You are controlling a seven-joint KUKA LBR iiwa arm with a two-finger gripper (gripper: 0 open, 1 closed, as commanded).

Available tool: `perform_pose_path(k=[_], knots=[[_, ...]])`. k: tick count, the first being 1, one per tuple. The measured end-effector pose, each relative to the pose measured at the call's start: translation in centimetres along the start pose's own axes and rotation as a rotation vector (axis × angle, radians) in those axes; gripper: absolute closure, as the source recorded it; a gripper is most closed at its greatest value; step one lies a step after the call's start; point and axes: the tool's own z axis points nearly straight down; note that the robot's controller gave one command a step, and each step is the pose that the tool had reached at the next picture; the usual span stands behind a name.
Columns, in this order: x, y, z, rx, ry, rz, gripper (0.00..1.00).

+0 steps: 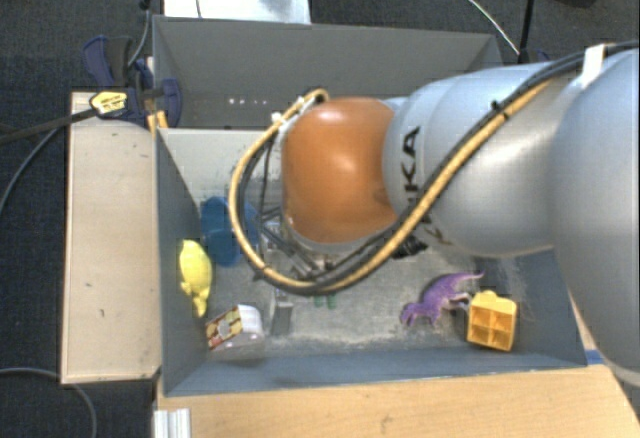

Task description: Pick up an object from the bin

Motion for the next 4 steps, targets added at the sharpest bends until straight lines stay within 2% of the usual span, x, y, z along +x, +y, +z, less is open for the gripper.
perform_pose_path(k=[1, 2, 3, 4], knots=[[-0.2, -0.1, -0.5, -0.002, -0.008, 0.006, 0.0], [-0.2, 1.7, 4.3, -0.003, -0.013, -0.264, 0.0], [1.3, 3.1, 7.0, -0.001, -0.005, -0.434, 0.0], [1.3, 4.2, 4.2, -0.001, -0.016, -0.713, 0.0]])
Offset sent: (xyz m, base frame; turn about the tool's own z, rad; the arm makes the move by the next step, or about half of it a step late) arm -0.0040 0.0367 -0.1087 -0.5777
